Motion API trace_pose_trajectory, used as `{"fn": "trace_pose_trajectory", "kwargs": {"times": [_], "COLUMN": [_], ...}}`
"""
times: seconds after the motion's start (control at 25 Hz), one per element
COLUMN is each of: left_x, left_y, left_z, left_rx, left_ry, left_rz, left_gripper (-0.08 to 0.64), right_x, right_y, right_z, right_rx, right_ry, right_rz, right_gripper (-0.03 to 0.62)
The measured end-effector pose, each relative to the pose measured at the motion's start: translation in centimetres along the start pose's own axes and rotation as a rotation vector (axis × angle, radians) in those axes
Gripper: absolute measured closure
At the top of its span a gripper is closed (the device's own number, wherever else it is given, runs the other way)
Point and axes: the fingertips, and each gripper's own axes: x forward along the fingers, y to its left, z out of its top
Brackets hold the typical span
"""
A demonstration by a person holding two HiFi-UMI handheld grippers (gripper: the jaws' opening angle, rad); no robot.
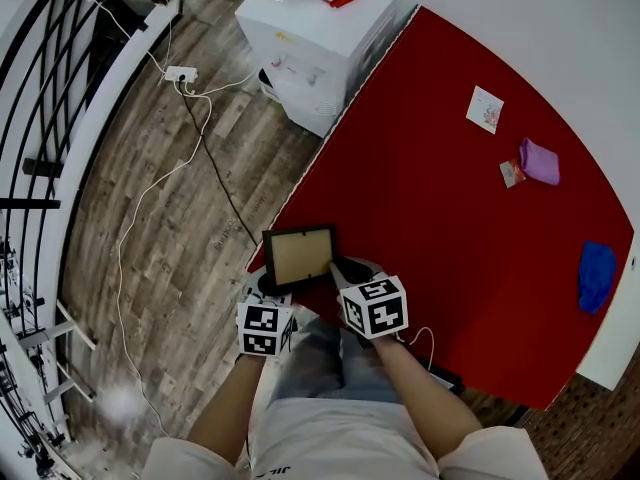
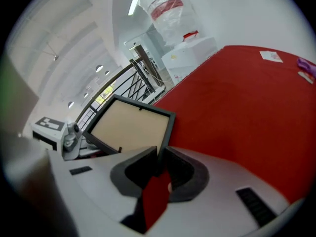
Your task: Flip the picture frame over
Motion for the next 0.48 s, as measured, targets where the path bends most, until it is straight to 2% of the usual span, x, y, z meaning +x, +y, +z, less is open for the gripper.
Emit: {"fn": "trace_pose_trajectory", "kwargs": {"times": [0.12,0.32,0.48], "left_x": [0.1,0.3,1.0], "left_y": [0.0,0.1,-0.7], "left_z": [0.1,0.5,1.0], "left_rx": [-0.001,-0.023,0.036], "left_ry": [-0.006,-0.016,-0.027], "left_rz": [0.000,0.002,0.041], "left_gripper": [0.557,0.555,0.557], "right_x": [-0.3,-1.7,-3.2], "right_y": [-0.5,-2.5,-4.6], "right_z": [0.4,0.4,0.3], "right_rx": [0.056,0.052,0.040], "right_ry": [-0.016,-0.049,-0.075], "right_rz": [0.008,-0.073,-0.161], "right_gripper": [0.554,0.558,0.558]}}
